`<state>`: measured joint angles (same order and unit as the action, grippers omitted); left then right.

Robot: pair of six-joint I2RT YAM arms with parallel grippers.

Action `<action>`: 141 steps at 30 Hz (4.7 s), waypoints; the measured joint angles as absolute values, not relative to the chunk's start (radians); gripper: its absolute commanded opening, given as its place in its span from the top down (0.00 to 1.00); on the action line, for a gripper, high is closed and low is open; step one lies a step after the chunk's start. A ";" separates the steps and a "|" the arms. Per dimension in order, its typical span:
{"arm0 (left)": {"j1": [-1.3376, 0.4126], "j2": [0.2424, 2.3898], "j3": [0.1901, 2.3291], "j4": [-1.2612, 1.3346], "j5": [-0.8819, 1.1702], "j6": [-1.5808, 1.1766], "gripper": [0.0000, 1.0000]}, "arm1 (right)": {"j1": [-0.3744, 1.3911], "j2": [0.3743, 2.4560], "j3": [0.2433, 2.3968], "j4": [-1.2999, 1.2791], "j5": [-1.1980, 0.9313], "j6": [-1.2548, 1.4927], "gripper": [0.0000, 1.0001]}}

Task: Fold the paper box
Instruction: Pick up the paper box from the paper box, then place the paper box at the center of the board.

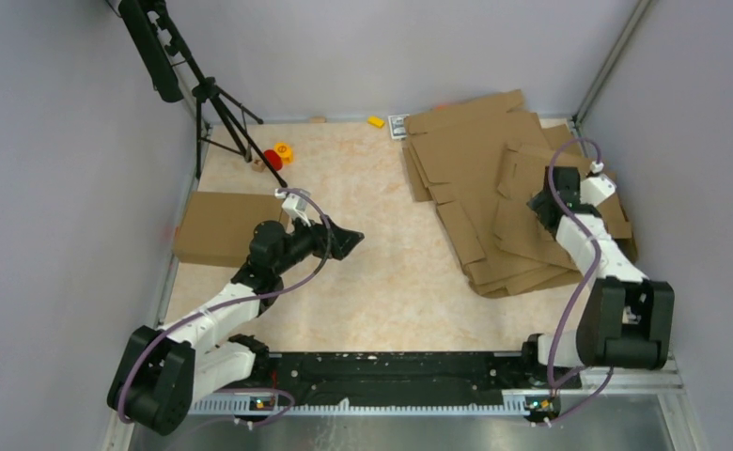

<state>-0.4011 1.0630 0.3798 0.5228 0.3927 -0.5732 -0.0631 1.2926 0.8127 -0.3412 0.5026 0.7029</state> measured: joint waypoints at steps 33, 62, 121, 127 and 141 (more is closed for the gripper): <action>-0.401 1.031 0.380 0.487 0.365 -0.550 0.01 | -0.110 1.556 0.988 -0.686 0.523 1.014 0.58; -0.401 1.026 0.380 0.471 0.352 -0.547 0.01 | -0.055 1.058 1.118 -0.862 0.396 0.908 1.00; -0.405 1.166 0.397 0.524 0.421 -0.584 0.01 | 0.556 0.663 0.580 -0.304 0.053 1.130 0.16; -0.440 1.249 0.452 0.477 0.431 -0.582 0.01 | 0.556 0.608 0.644 -0.527 0.199 0.974 0.16; -0.554 1.523 0.705 0.308 0.456 -0.555 0.01 | 0.556 0.825 0.722 -0.456 -0.069 0.522 0.13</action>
